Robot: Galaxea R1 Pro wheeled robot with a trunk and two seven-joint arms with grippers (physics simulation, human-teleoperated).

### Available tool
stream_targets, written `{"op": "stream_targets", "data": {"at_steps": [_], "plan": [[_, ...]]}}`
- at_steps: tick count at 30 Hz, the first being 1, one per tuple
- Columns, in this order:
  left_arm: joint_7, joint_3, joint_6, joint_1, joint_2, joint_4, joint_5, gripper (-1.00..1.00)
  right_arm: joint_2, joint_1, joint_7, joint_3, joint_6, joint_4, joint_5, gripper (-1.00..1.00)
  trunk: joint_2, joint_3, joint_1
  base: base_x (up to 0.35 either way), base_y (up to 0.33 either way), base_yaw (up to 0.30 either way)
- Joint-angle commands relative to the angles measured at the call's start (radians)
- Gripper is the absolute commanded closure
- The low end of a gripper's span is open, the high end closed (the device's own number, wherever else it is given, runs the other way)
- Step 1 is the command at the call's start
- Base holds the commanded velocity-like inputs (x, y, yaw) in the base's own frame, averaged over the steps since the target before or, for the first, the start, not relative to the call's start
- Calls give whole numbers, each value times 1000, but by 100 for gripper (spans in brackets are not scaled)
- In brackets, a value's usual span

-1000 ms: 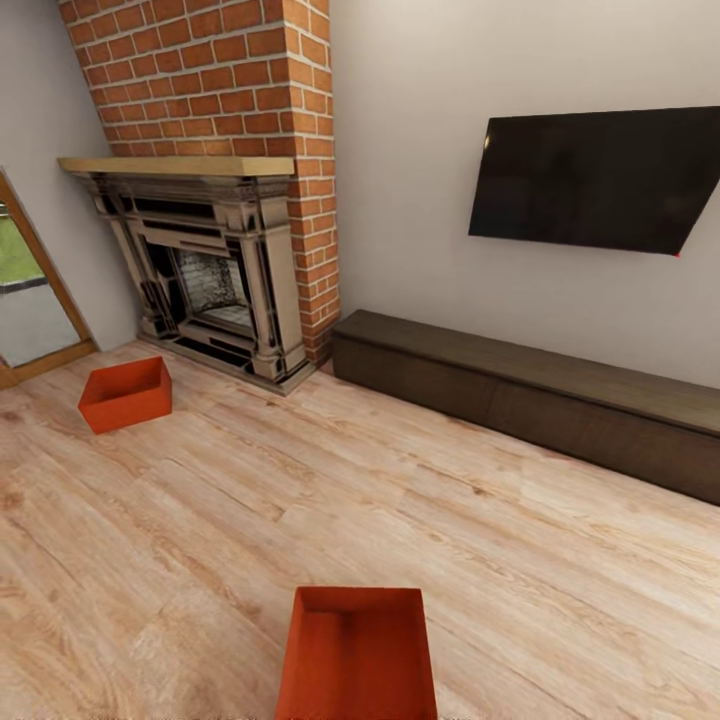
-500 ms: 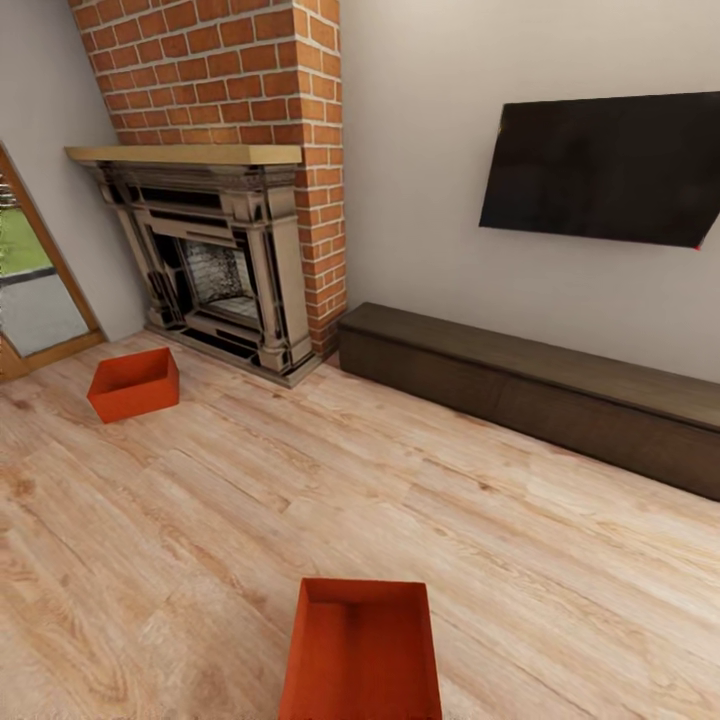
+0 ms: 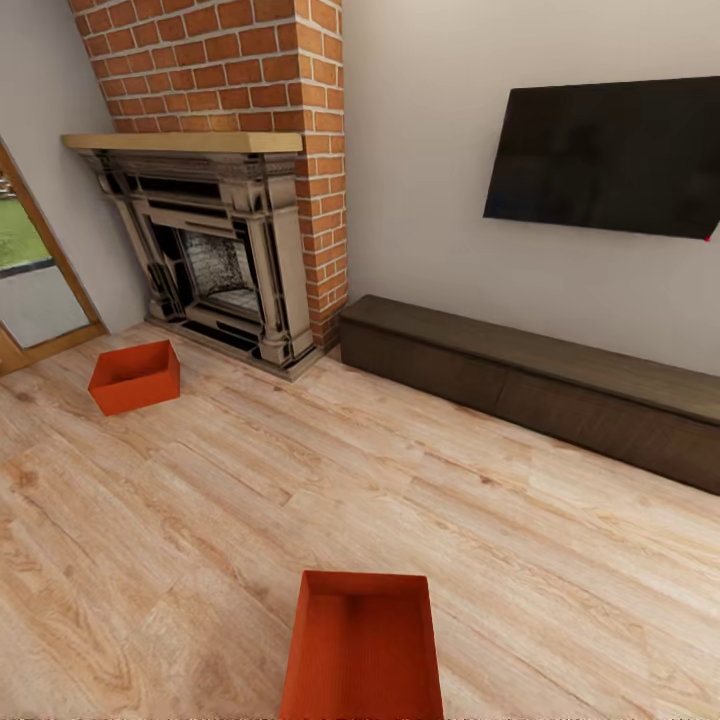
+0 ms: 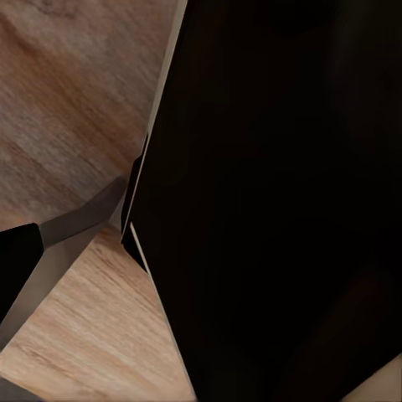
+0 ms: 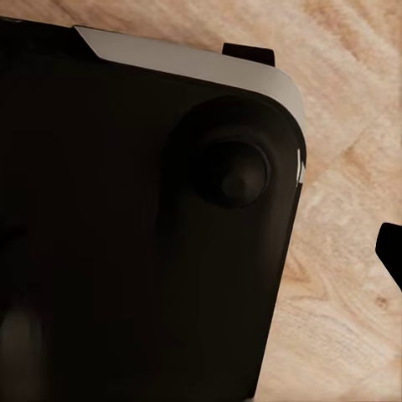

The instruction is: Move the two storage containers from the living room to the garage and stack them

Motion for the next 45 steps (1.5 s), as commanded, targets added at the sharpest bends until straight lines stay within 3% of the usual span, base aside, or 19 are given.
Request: {"op": "stream_targets", "data": {"at_steps": [1, 45], "plan": [[2, 0, 3, 0, 0, -2, 5, -100, 0, -1, 3, 8, -5, 2, -10, -100, 0, -2, 0, 0, 0, -12], [2, -2, 3, 0, 0, -2, 5, -100, 0, -1, 4, 9, -5, 2, -9, -100, 0, -74, 0, 0, 0, -11]]}}
